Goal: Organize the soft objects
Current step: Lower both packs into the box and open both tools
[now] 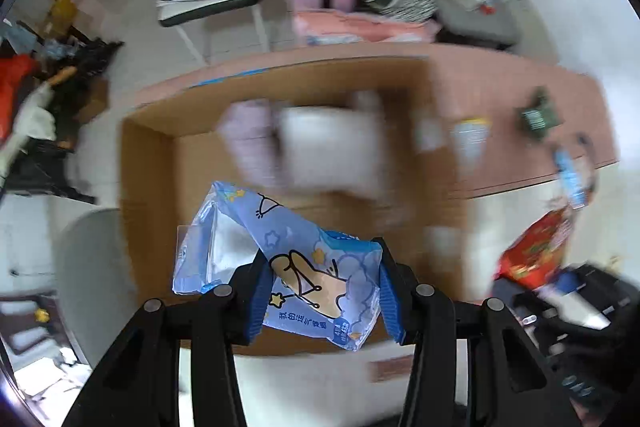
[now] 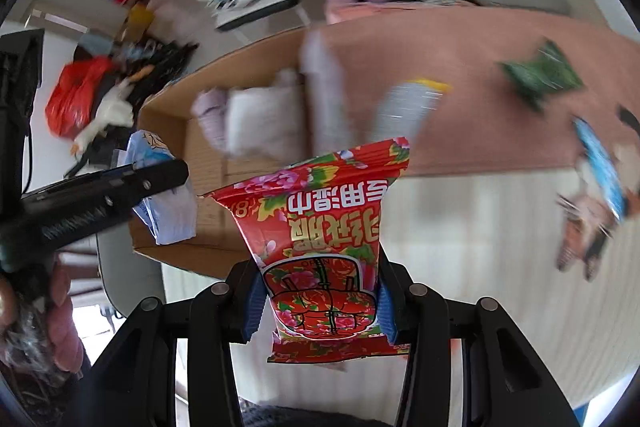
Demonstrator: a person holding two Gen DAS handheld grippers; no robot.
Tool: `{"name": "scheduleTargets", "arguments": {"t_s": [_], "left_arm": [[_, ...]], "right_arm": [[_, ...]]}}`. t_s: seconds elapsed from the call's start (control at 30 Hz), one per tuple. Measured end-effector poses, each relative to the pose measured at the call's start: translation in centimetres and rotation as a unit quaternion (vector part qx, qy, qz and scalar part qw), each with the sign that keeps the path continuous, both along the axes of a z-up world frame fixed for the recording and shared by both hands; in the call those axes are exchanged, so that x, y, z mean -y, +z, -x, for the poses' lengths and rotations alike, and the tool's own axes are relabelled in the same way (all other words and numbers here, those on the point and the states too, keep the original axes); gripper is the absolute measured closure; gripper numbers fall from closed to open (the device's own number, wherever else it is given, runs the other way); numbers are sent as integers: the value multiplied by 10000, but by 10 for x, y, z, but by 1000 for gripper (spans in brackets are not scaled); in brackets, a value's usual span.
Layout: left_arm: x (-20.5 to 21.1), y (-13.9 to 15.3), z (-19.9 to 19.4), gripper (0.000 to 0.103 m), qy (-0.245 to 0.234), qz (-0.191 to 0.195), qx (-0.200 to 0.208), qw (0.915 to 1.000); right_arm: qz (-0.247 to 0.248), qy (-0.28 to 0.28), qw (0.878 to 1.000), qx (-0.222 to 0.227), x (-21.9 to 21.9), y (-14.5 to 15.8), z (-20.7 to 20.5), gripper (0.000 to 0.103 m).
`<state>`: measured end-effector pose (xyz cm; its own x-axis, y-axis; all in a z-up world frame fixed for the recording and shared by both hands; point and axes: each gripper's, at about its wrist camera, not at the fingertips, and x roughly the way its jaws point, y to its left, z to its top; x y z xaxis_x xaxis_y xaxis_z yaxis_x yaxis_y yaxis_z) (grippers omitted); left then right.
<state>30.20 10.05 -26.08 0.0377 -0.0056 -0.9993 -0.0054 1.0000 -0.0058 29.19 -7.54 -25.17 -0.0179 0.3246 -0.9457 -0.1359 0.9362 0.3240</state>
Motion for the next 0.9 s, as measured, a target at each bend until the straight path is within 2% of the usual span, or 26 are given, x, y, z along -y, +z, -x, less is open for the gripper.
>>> {"name": "scheduleTargets", "arguments": {"t_s": [0.07, 0.2, 0.3, 0.4, 0.5, 0.63, 0.67, 0.7, 0.73, 0.77, 0.83, 0.87, 0.9], "left_arm": [[-26, -19, -7, 59, -3, -163, -113, 9998], [-72, -55, -26, 59, 63, -211, -373, 9991], [-94, -79, -42, 59, 149, -194, -490, 9985], [-105, -94, -54, 59, 194, -176, -573, 9980], [-112, -110, -66, 59, 233, -75, -677, 9974], [-110, -118, -75, 52, 267, -30, -873, 9958], [-109, -118, -75, 49, 300, 42, -900, 9955], [-109, -117, -76, 46, 317, 102, -916, 9952], [-109, -114, -76, 42, 348, 164, -917, 9950], [-109, -110, -75, 42, 378, 205, -859, 9954], [-112, -99, -73, 39, 452, 266, -766, 9957], [-113, -95, -72, 29, 470, 302, -736, 9957], [-114, -89, -70, 23, 504, 350, -678, 9958]], "right_arm": [[91, 65, 9999, -129, -26, -14, -7, 55], [308, 152, 9981, -502, -73, -47, -18, 55], [502, 137, 9962, -697, -86, -73, -17, 55], [669, 105, 9942, -837, -93, -99, -21, 55], [814, 97, 9926, -896, -99, -111, -23, 55], [1031, 155, 9888, -1069, -102, -125, -25, 54], [1092, 172, 9879, -1088, -103, -126, -25, 49], [1105, 169, 9881, -1056, -104, -123, -25, 33], [1046, 153, 9894, -1000, -102, -121, -25, 24], [987, 154, 9903, -965, -101, -117, -25, 19], [1077, 129, 9902, -876, -101, -108, -24, 16], [1077, 132, 9907, -825, -100, -103, -24, 15], [1092, 139, 9907, -799, -99, -97, -23, 13]]}}
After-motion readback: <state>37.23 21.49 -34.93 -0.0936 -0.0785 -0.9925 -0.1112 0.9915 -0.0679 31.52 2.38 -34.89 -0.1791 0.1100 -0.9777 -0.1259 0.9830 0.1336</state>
